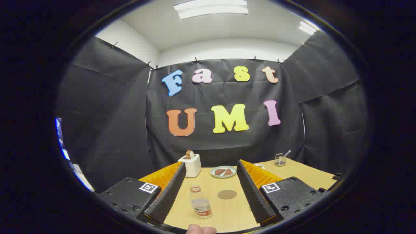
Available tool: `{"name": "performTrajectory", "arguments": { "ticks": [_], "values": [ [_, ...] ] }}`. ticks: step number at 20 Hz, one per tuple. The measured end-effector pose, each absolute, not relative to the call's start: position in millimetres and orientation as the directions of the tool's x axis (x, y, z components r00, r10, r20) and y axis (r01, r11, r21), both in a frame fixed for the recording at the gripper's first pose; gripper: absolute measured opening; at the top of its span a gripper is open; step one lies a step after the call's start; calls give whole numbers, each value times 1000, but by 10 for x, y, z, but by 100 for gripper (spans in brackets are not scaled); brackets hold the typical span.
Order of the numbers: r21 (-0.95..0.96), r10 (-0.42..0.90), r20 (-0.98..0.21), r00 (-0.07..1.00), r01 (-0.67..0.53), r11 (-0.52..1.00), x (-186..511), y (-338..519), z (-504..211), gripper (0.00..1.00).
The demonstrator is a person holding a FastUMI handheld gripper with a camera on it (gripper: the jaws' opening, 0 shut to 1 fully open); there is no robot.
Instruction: Take the bottle from table, then pour the juice into the cup, finally place the bottle on the coaster
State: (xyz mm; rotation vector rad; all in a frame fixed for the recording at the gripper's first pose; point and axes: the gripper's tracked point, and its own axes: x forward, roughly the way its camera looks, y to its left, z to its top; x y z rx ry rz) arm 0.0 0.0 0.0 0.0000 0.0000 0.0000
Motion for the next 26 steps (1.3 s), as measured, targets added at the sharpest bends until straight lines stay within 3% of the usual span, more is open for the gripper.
{"name": "performTrajectory", "arguments": {
  "ticks": [26],
  "values": [
    [-13,-5,-14,1000,5,1000,-165,152,-63,100]
  ]
}}
